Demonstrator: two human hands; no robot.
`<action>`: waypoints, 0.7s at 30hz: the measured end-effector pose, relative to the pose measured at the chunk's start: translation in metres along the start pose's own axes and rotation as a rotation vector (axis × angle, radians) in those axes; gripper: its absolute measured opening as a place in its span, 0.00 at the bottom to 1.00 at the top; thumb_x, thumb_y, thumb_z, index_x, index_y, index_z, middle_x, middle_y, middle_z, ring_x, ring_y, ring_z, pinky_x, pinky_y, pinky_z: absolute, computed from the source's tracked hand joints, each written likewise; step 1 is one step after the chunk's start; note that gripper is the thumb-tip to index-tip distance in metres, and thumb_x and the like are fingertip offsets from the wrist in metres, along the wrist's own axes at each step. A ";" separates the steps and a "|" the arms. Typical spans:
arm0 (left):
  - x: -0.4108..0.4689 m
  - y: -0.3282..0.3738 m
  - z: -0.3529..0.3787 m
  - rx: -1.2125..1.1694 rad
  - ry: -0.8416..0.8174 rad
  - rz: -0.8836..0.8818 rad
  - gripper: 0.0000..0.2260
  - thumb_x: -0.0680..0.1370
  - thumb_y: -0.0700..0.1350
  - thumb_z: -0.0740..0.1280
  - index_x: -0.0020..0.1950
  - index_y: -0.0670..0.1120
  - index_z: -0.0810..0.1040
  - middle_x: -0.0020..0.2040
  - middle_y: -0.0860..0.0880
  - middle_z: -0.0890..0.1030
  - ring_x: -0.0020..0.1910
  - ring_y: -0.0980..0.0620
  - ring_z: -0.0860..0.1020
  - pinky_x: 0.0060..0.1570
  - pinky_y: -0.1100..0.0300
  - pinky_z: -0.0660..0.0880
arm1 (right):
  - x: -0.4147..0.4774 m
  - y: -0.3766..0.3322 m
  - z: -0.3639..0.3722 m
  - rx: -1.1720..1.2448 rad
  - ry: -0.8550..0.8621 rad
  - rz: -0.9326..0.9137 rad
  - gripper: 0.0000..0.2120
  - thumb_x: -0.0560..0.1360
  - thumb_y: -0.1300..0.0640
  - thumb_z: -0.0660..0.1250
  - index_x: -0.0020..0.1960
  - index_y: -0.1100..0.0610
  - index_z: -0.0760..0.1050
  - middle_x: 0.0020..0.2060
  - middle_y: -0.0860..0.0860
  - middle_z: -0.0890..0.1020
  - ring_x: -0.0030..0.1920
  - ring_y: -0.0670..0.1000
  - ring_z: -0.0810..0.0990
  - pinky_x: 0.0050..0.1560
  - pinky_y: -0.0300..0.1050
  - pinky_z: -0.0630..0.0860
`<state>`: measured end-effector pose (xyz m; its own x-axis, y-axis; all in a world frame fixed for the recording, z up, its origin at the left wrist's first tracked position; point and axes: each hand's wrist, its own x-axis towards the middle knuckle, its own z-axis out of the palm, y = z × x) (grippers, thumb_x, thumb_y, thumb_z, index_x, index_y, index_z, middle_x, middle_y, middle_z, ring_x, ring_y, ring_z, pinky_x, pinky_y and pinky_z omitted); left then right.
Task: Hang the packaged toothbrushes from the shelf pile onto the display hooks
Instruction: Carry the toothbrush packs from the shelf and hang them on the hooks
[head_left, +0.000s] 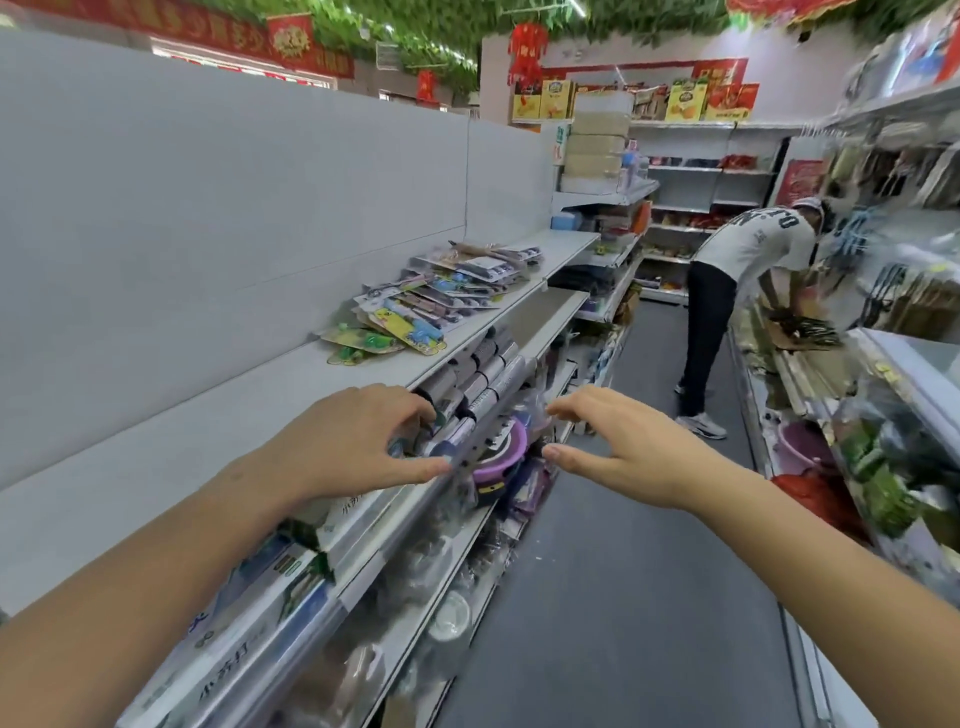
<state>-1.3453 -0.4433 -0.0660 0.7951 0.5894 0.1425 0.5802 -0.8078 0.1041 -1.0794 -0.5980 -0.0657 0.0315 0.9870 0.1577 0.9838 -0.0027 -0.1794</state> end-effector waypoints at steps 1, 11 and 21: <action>0.016 0.005 0.004 -0.015 0.018 -0.015 0.34 0.70 0.77 0.56 0.68 0.59 0.74 0.60 0.60 0.79 0.55 0.59 0.76 0.55 0.56 0.77 | 0.011 0.018 -0.002 0.002 0.002 -0.015 0.33 0.76 0.29 0.53 0.73 0.47 0.68 0.64 0.43 0.75 0.63 0.44 0.74 0.64 0.44 0.72; 0.145 0.021 0.015 -0.006 0.005 -0.275 0.32 0.72 0.77 0.55 0.65 0.58 0.76 0.56 0.60 0.80 0.53 0.59 0.78 0.51 0.58 0.78 | 0.137 0.159 -0.033 0.088 -0.044 -0.168 0.37 0.71 0.25 0.50 0.69 0.47 0.72 0.56 0.43 0.79 0.54 0.43 0.77 0.58 0.45 0.77; 0.245 -0.059 0.039 0.058 0.111 -0.500 0.46 0.64 0.85 0.44 0.68 0.59 0.76 0.61 0.61 0.80 0.58 0.58 0.78 0.58 0.55 0.77 | 0.295 0.215 0.002 0.079 -0.087 -0.307 0.40 0.71 0.24 0.50 0.72 0.47 0.70 0.65 0.43 0.77 0.62 0.43 0.76 0.65 0.48 0.75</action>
<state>-1.1774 -0.2512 -0.0758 0.3961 0.8977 0.1929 0.8961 -0.4237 0.1318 -0.8585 -0.3066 -0.0599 -0.2830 0.9499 0.1330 0.9281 0.3062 -0.2120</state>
